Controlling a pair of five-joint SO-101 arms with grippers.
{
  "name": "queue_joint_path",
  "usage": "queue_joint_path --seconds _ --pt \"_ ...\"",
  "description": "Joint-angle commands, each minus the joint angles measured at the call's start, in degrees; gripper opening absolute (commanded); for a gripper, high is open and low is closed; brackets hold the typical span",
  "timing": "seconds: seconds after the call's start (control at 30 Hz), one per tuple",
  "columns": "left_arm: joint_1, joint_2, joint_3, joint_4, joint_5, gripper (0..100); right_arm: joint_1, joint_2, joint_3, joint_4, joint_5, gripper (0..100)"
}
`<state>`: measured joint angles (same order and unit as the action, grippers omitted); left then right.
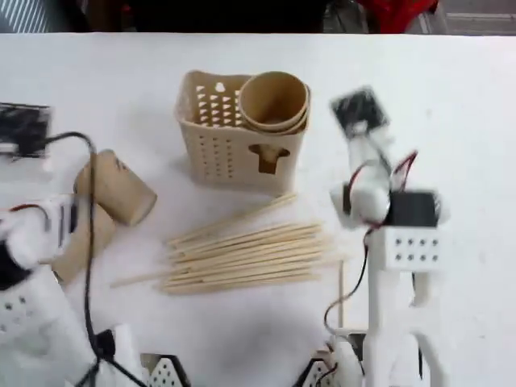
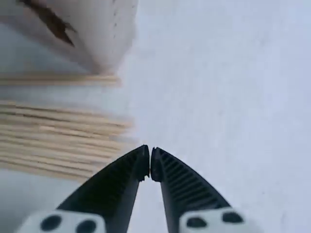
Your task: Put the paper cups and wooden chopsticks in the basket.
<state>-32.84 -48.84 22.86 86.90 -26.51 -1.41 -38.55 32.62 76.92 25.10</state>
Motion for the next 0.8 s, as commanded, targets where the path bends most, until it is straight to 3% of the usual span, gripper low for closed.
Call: queue_joint_path --seconds 0.0,0.37,0.77 --pt "-7.52 6.64 2.81 0.62 -0.79 23 -0.40 -6.37 12.84 -5.58 1.23 2.2" --pt "-11.38 16.22 12.66 -7.12 -1.49 23 -0.57 -13.32 29.10 -12.26 1.23 2.3" --pt "-13.32 17.10 20.57 -13.80 -1.76 23 -0.66 -13.93 30.77 -13.14 1.23 2.3"
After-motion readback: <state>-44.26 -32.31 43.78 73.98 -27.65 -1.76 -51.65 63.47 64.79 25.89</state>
